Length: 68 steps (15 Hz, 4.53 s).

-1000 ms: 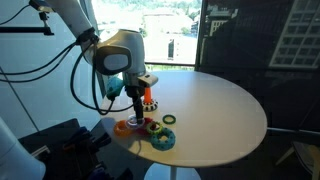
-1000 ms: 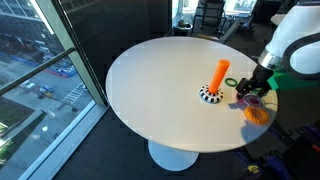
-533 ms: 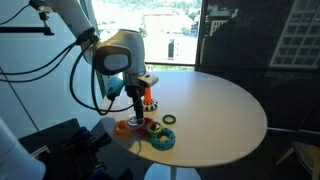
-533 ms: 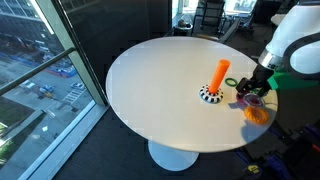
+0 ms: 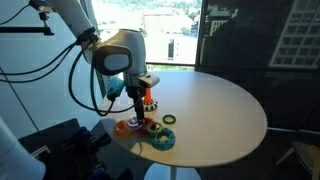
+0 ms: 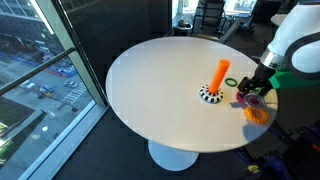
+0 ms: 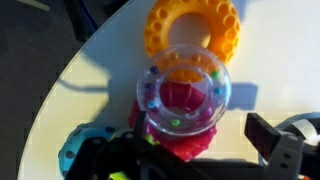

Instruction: Pick up the clear ring and put it on the ring holder

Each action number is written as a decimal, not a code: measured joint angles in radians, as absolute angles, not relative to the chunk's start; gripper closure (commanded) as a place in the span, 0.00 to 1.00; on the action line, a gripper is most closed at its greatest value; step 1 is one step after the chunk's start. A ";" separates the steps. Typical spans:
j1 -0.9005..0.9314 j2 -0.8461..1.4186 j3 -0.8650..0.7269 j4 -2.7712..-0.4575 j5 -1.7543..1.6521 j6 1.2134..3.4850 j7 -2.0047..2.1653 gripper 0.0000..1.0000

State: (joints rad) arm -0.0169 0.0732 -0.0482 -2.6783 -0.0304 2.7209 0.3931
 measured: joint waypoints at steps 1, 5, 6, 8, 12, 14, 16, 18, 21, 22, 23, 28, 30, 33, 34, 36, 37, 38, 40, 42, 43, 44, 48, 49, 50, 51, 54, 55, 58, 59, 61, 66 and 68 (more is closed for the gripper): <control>-0.017 0.073 -0.050 -2.679 -0.033 2.720 0.393 0.00; -0.017 0.073 -0.053 -2.689 -0.052 2.719 0.399 0.00; -0.017 0.073 -0.053 -2.691 -0.056 2.719 0.402 0.00; -0.017 0.073 -0.053 -2.696 -0.065 2.719 0.406 0.00; -0.016 0.074 -0.053 -2.699 -0.069 2.719 0.407 0.00; -0.016 0.075 -0.053 -2.700 -0.069 2.719 0.408 0.00; -0.015 0.078 -0.053 -2.700 -0.069 2.719 0.408 0.00; -0.015 0.080 -0.053 -2.700 -0.069 2.719 0.408 0.00; -0.014 0.084 -0.053 -2.700 -0.069 2.719 0.408 0.00; -0.013 0.085 -0.053 -2.700 -0.069 2.719 0.408 0.00; -0.013 0.086 -0.053 -2.700 -0.069 2.719 0.408 0.00; -0.012 0.086 -0.053 -2.698 -0.069 2.719 0.415 0.31; -0.012 0.086 -0.053 -2.698 -0.069 2.719 0.419 0.31; -0.012 0.083 -0.053 -2.697 -0.067 2.715 0.420 0.31; -0.012 0.078 -0.053 -2.695 -0.066 2.705 0.420 0.31; -0.012 0.060 -0.053 -2.686 -0.063 2.665 0.418 0.31; -0.012 0.048 -0.053 -2.680 -0.063 2.638 0.417 0.31; -0.012 0.035 -0.053 -2.672 -0.063 2.608 0.416 0.31; -0.012 0.008 -0.052 -2.653 -0.063 2.546 0.413 0.31; -0.012 -0.019 -0.050 -2.628 -0.063 2.484 0.410 0.31; -0.012 -0.032 -0.049 -2.612 -0.062 2.451 0.407 0.31; -0.012 -0.044 -0.047 -2.596 -0.061 2.420 0.405 0.31; -0.012 -0.086 -0.036 -2.527 -0.044 2.313 0.391 0.31; -0.012 -0.096 -0.030 -2.508 -0.036 2.288 0.388 0.31; -0.012 -0.106 -0.024 -2.489 -0.026 2.264 0.387 0.31; -0.012 -0.114 -0.016 -2.471 -0.018 2.242 0.387 0.31; -0.008 -0.133 0.005 -2.418 0.010 2.188 0.387 0.31; -0.004 -0.136 0.011 -2.400 0.018 2.175 0.387 0.31; 0.007 -0.135 0.030 -2.351 0.032 2.152 0.390 0.31; 0.010 -0.133 0.036 -2.338 0.033 2.151 0.392 0.31; 0.016 -0.124 0.047 -2.314 0.033 2.151 0.401 0.31; 0.035 -0.073 0.068 -2.243 0.033 2.151 0.435 0.31; 0.040 -0.047 0.073 -2.215 0.033 2.149 0.449 0.31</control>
State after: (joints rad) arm 0.0403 -0.0469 0.0731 -2.2155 0.0333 2.1486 0.4488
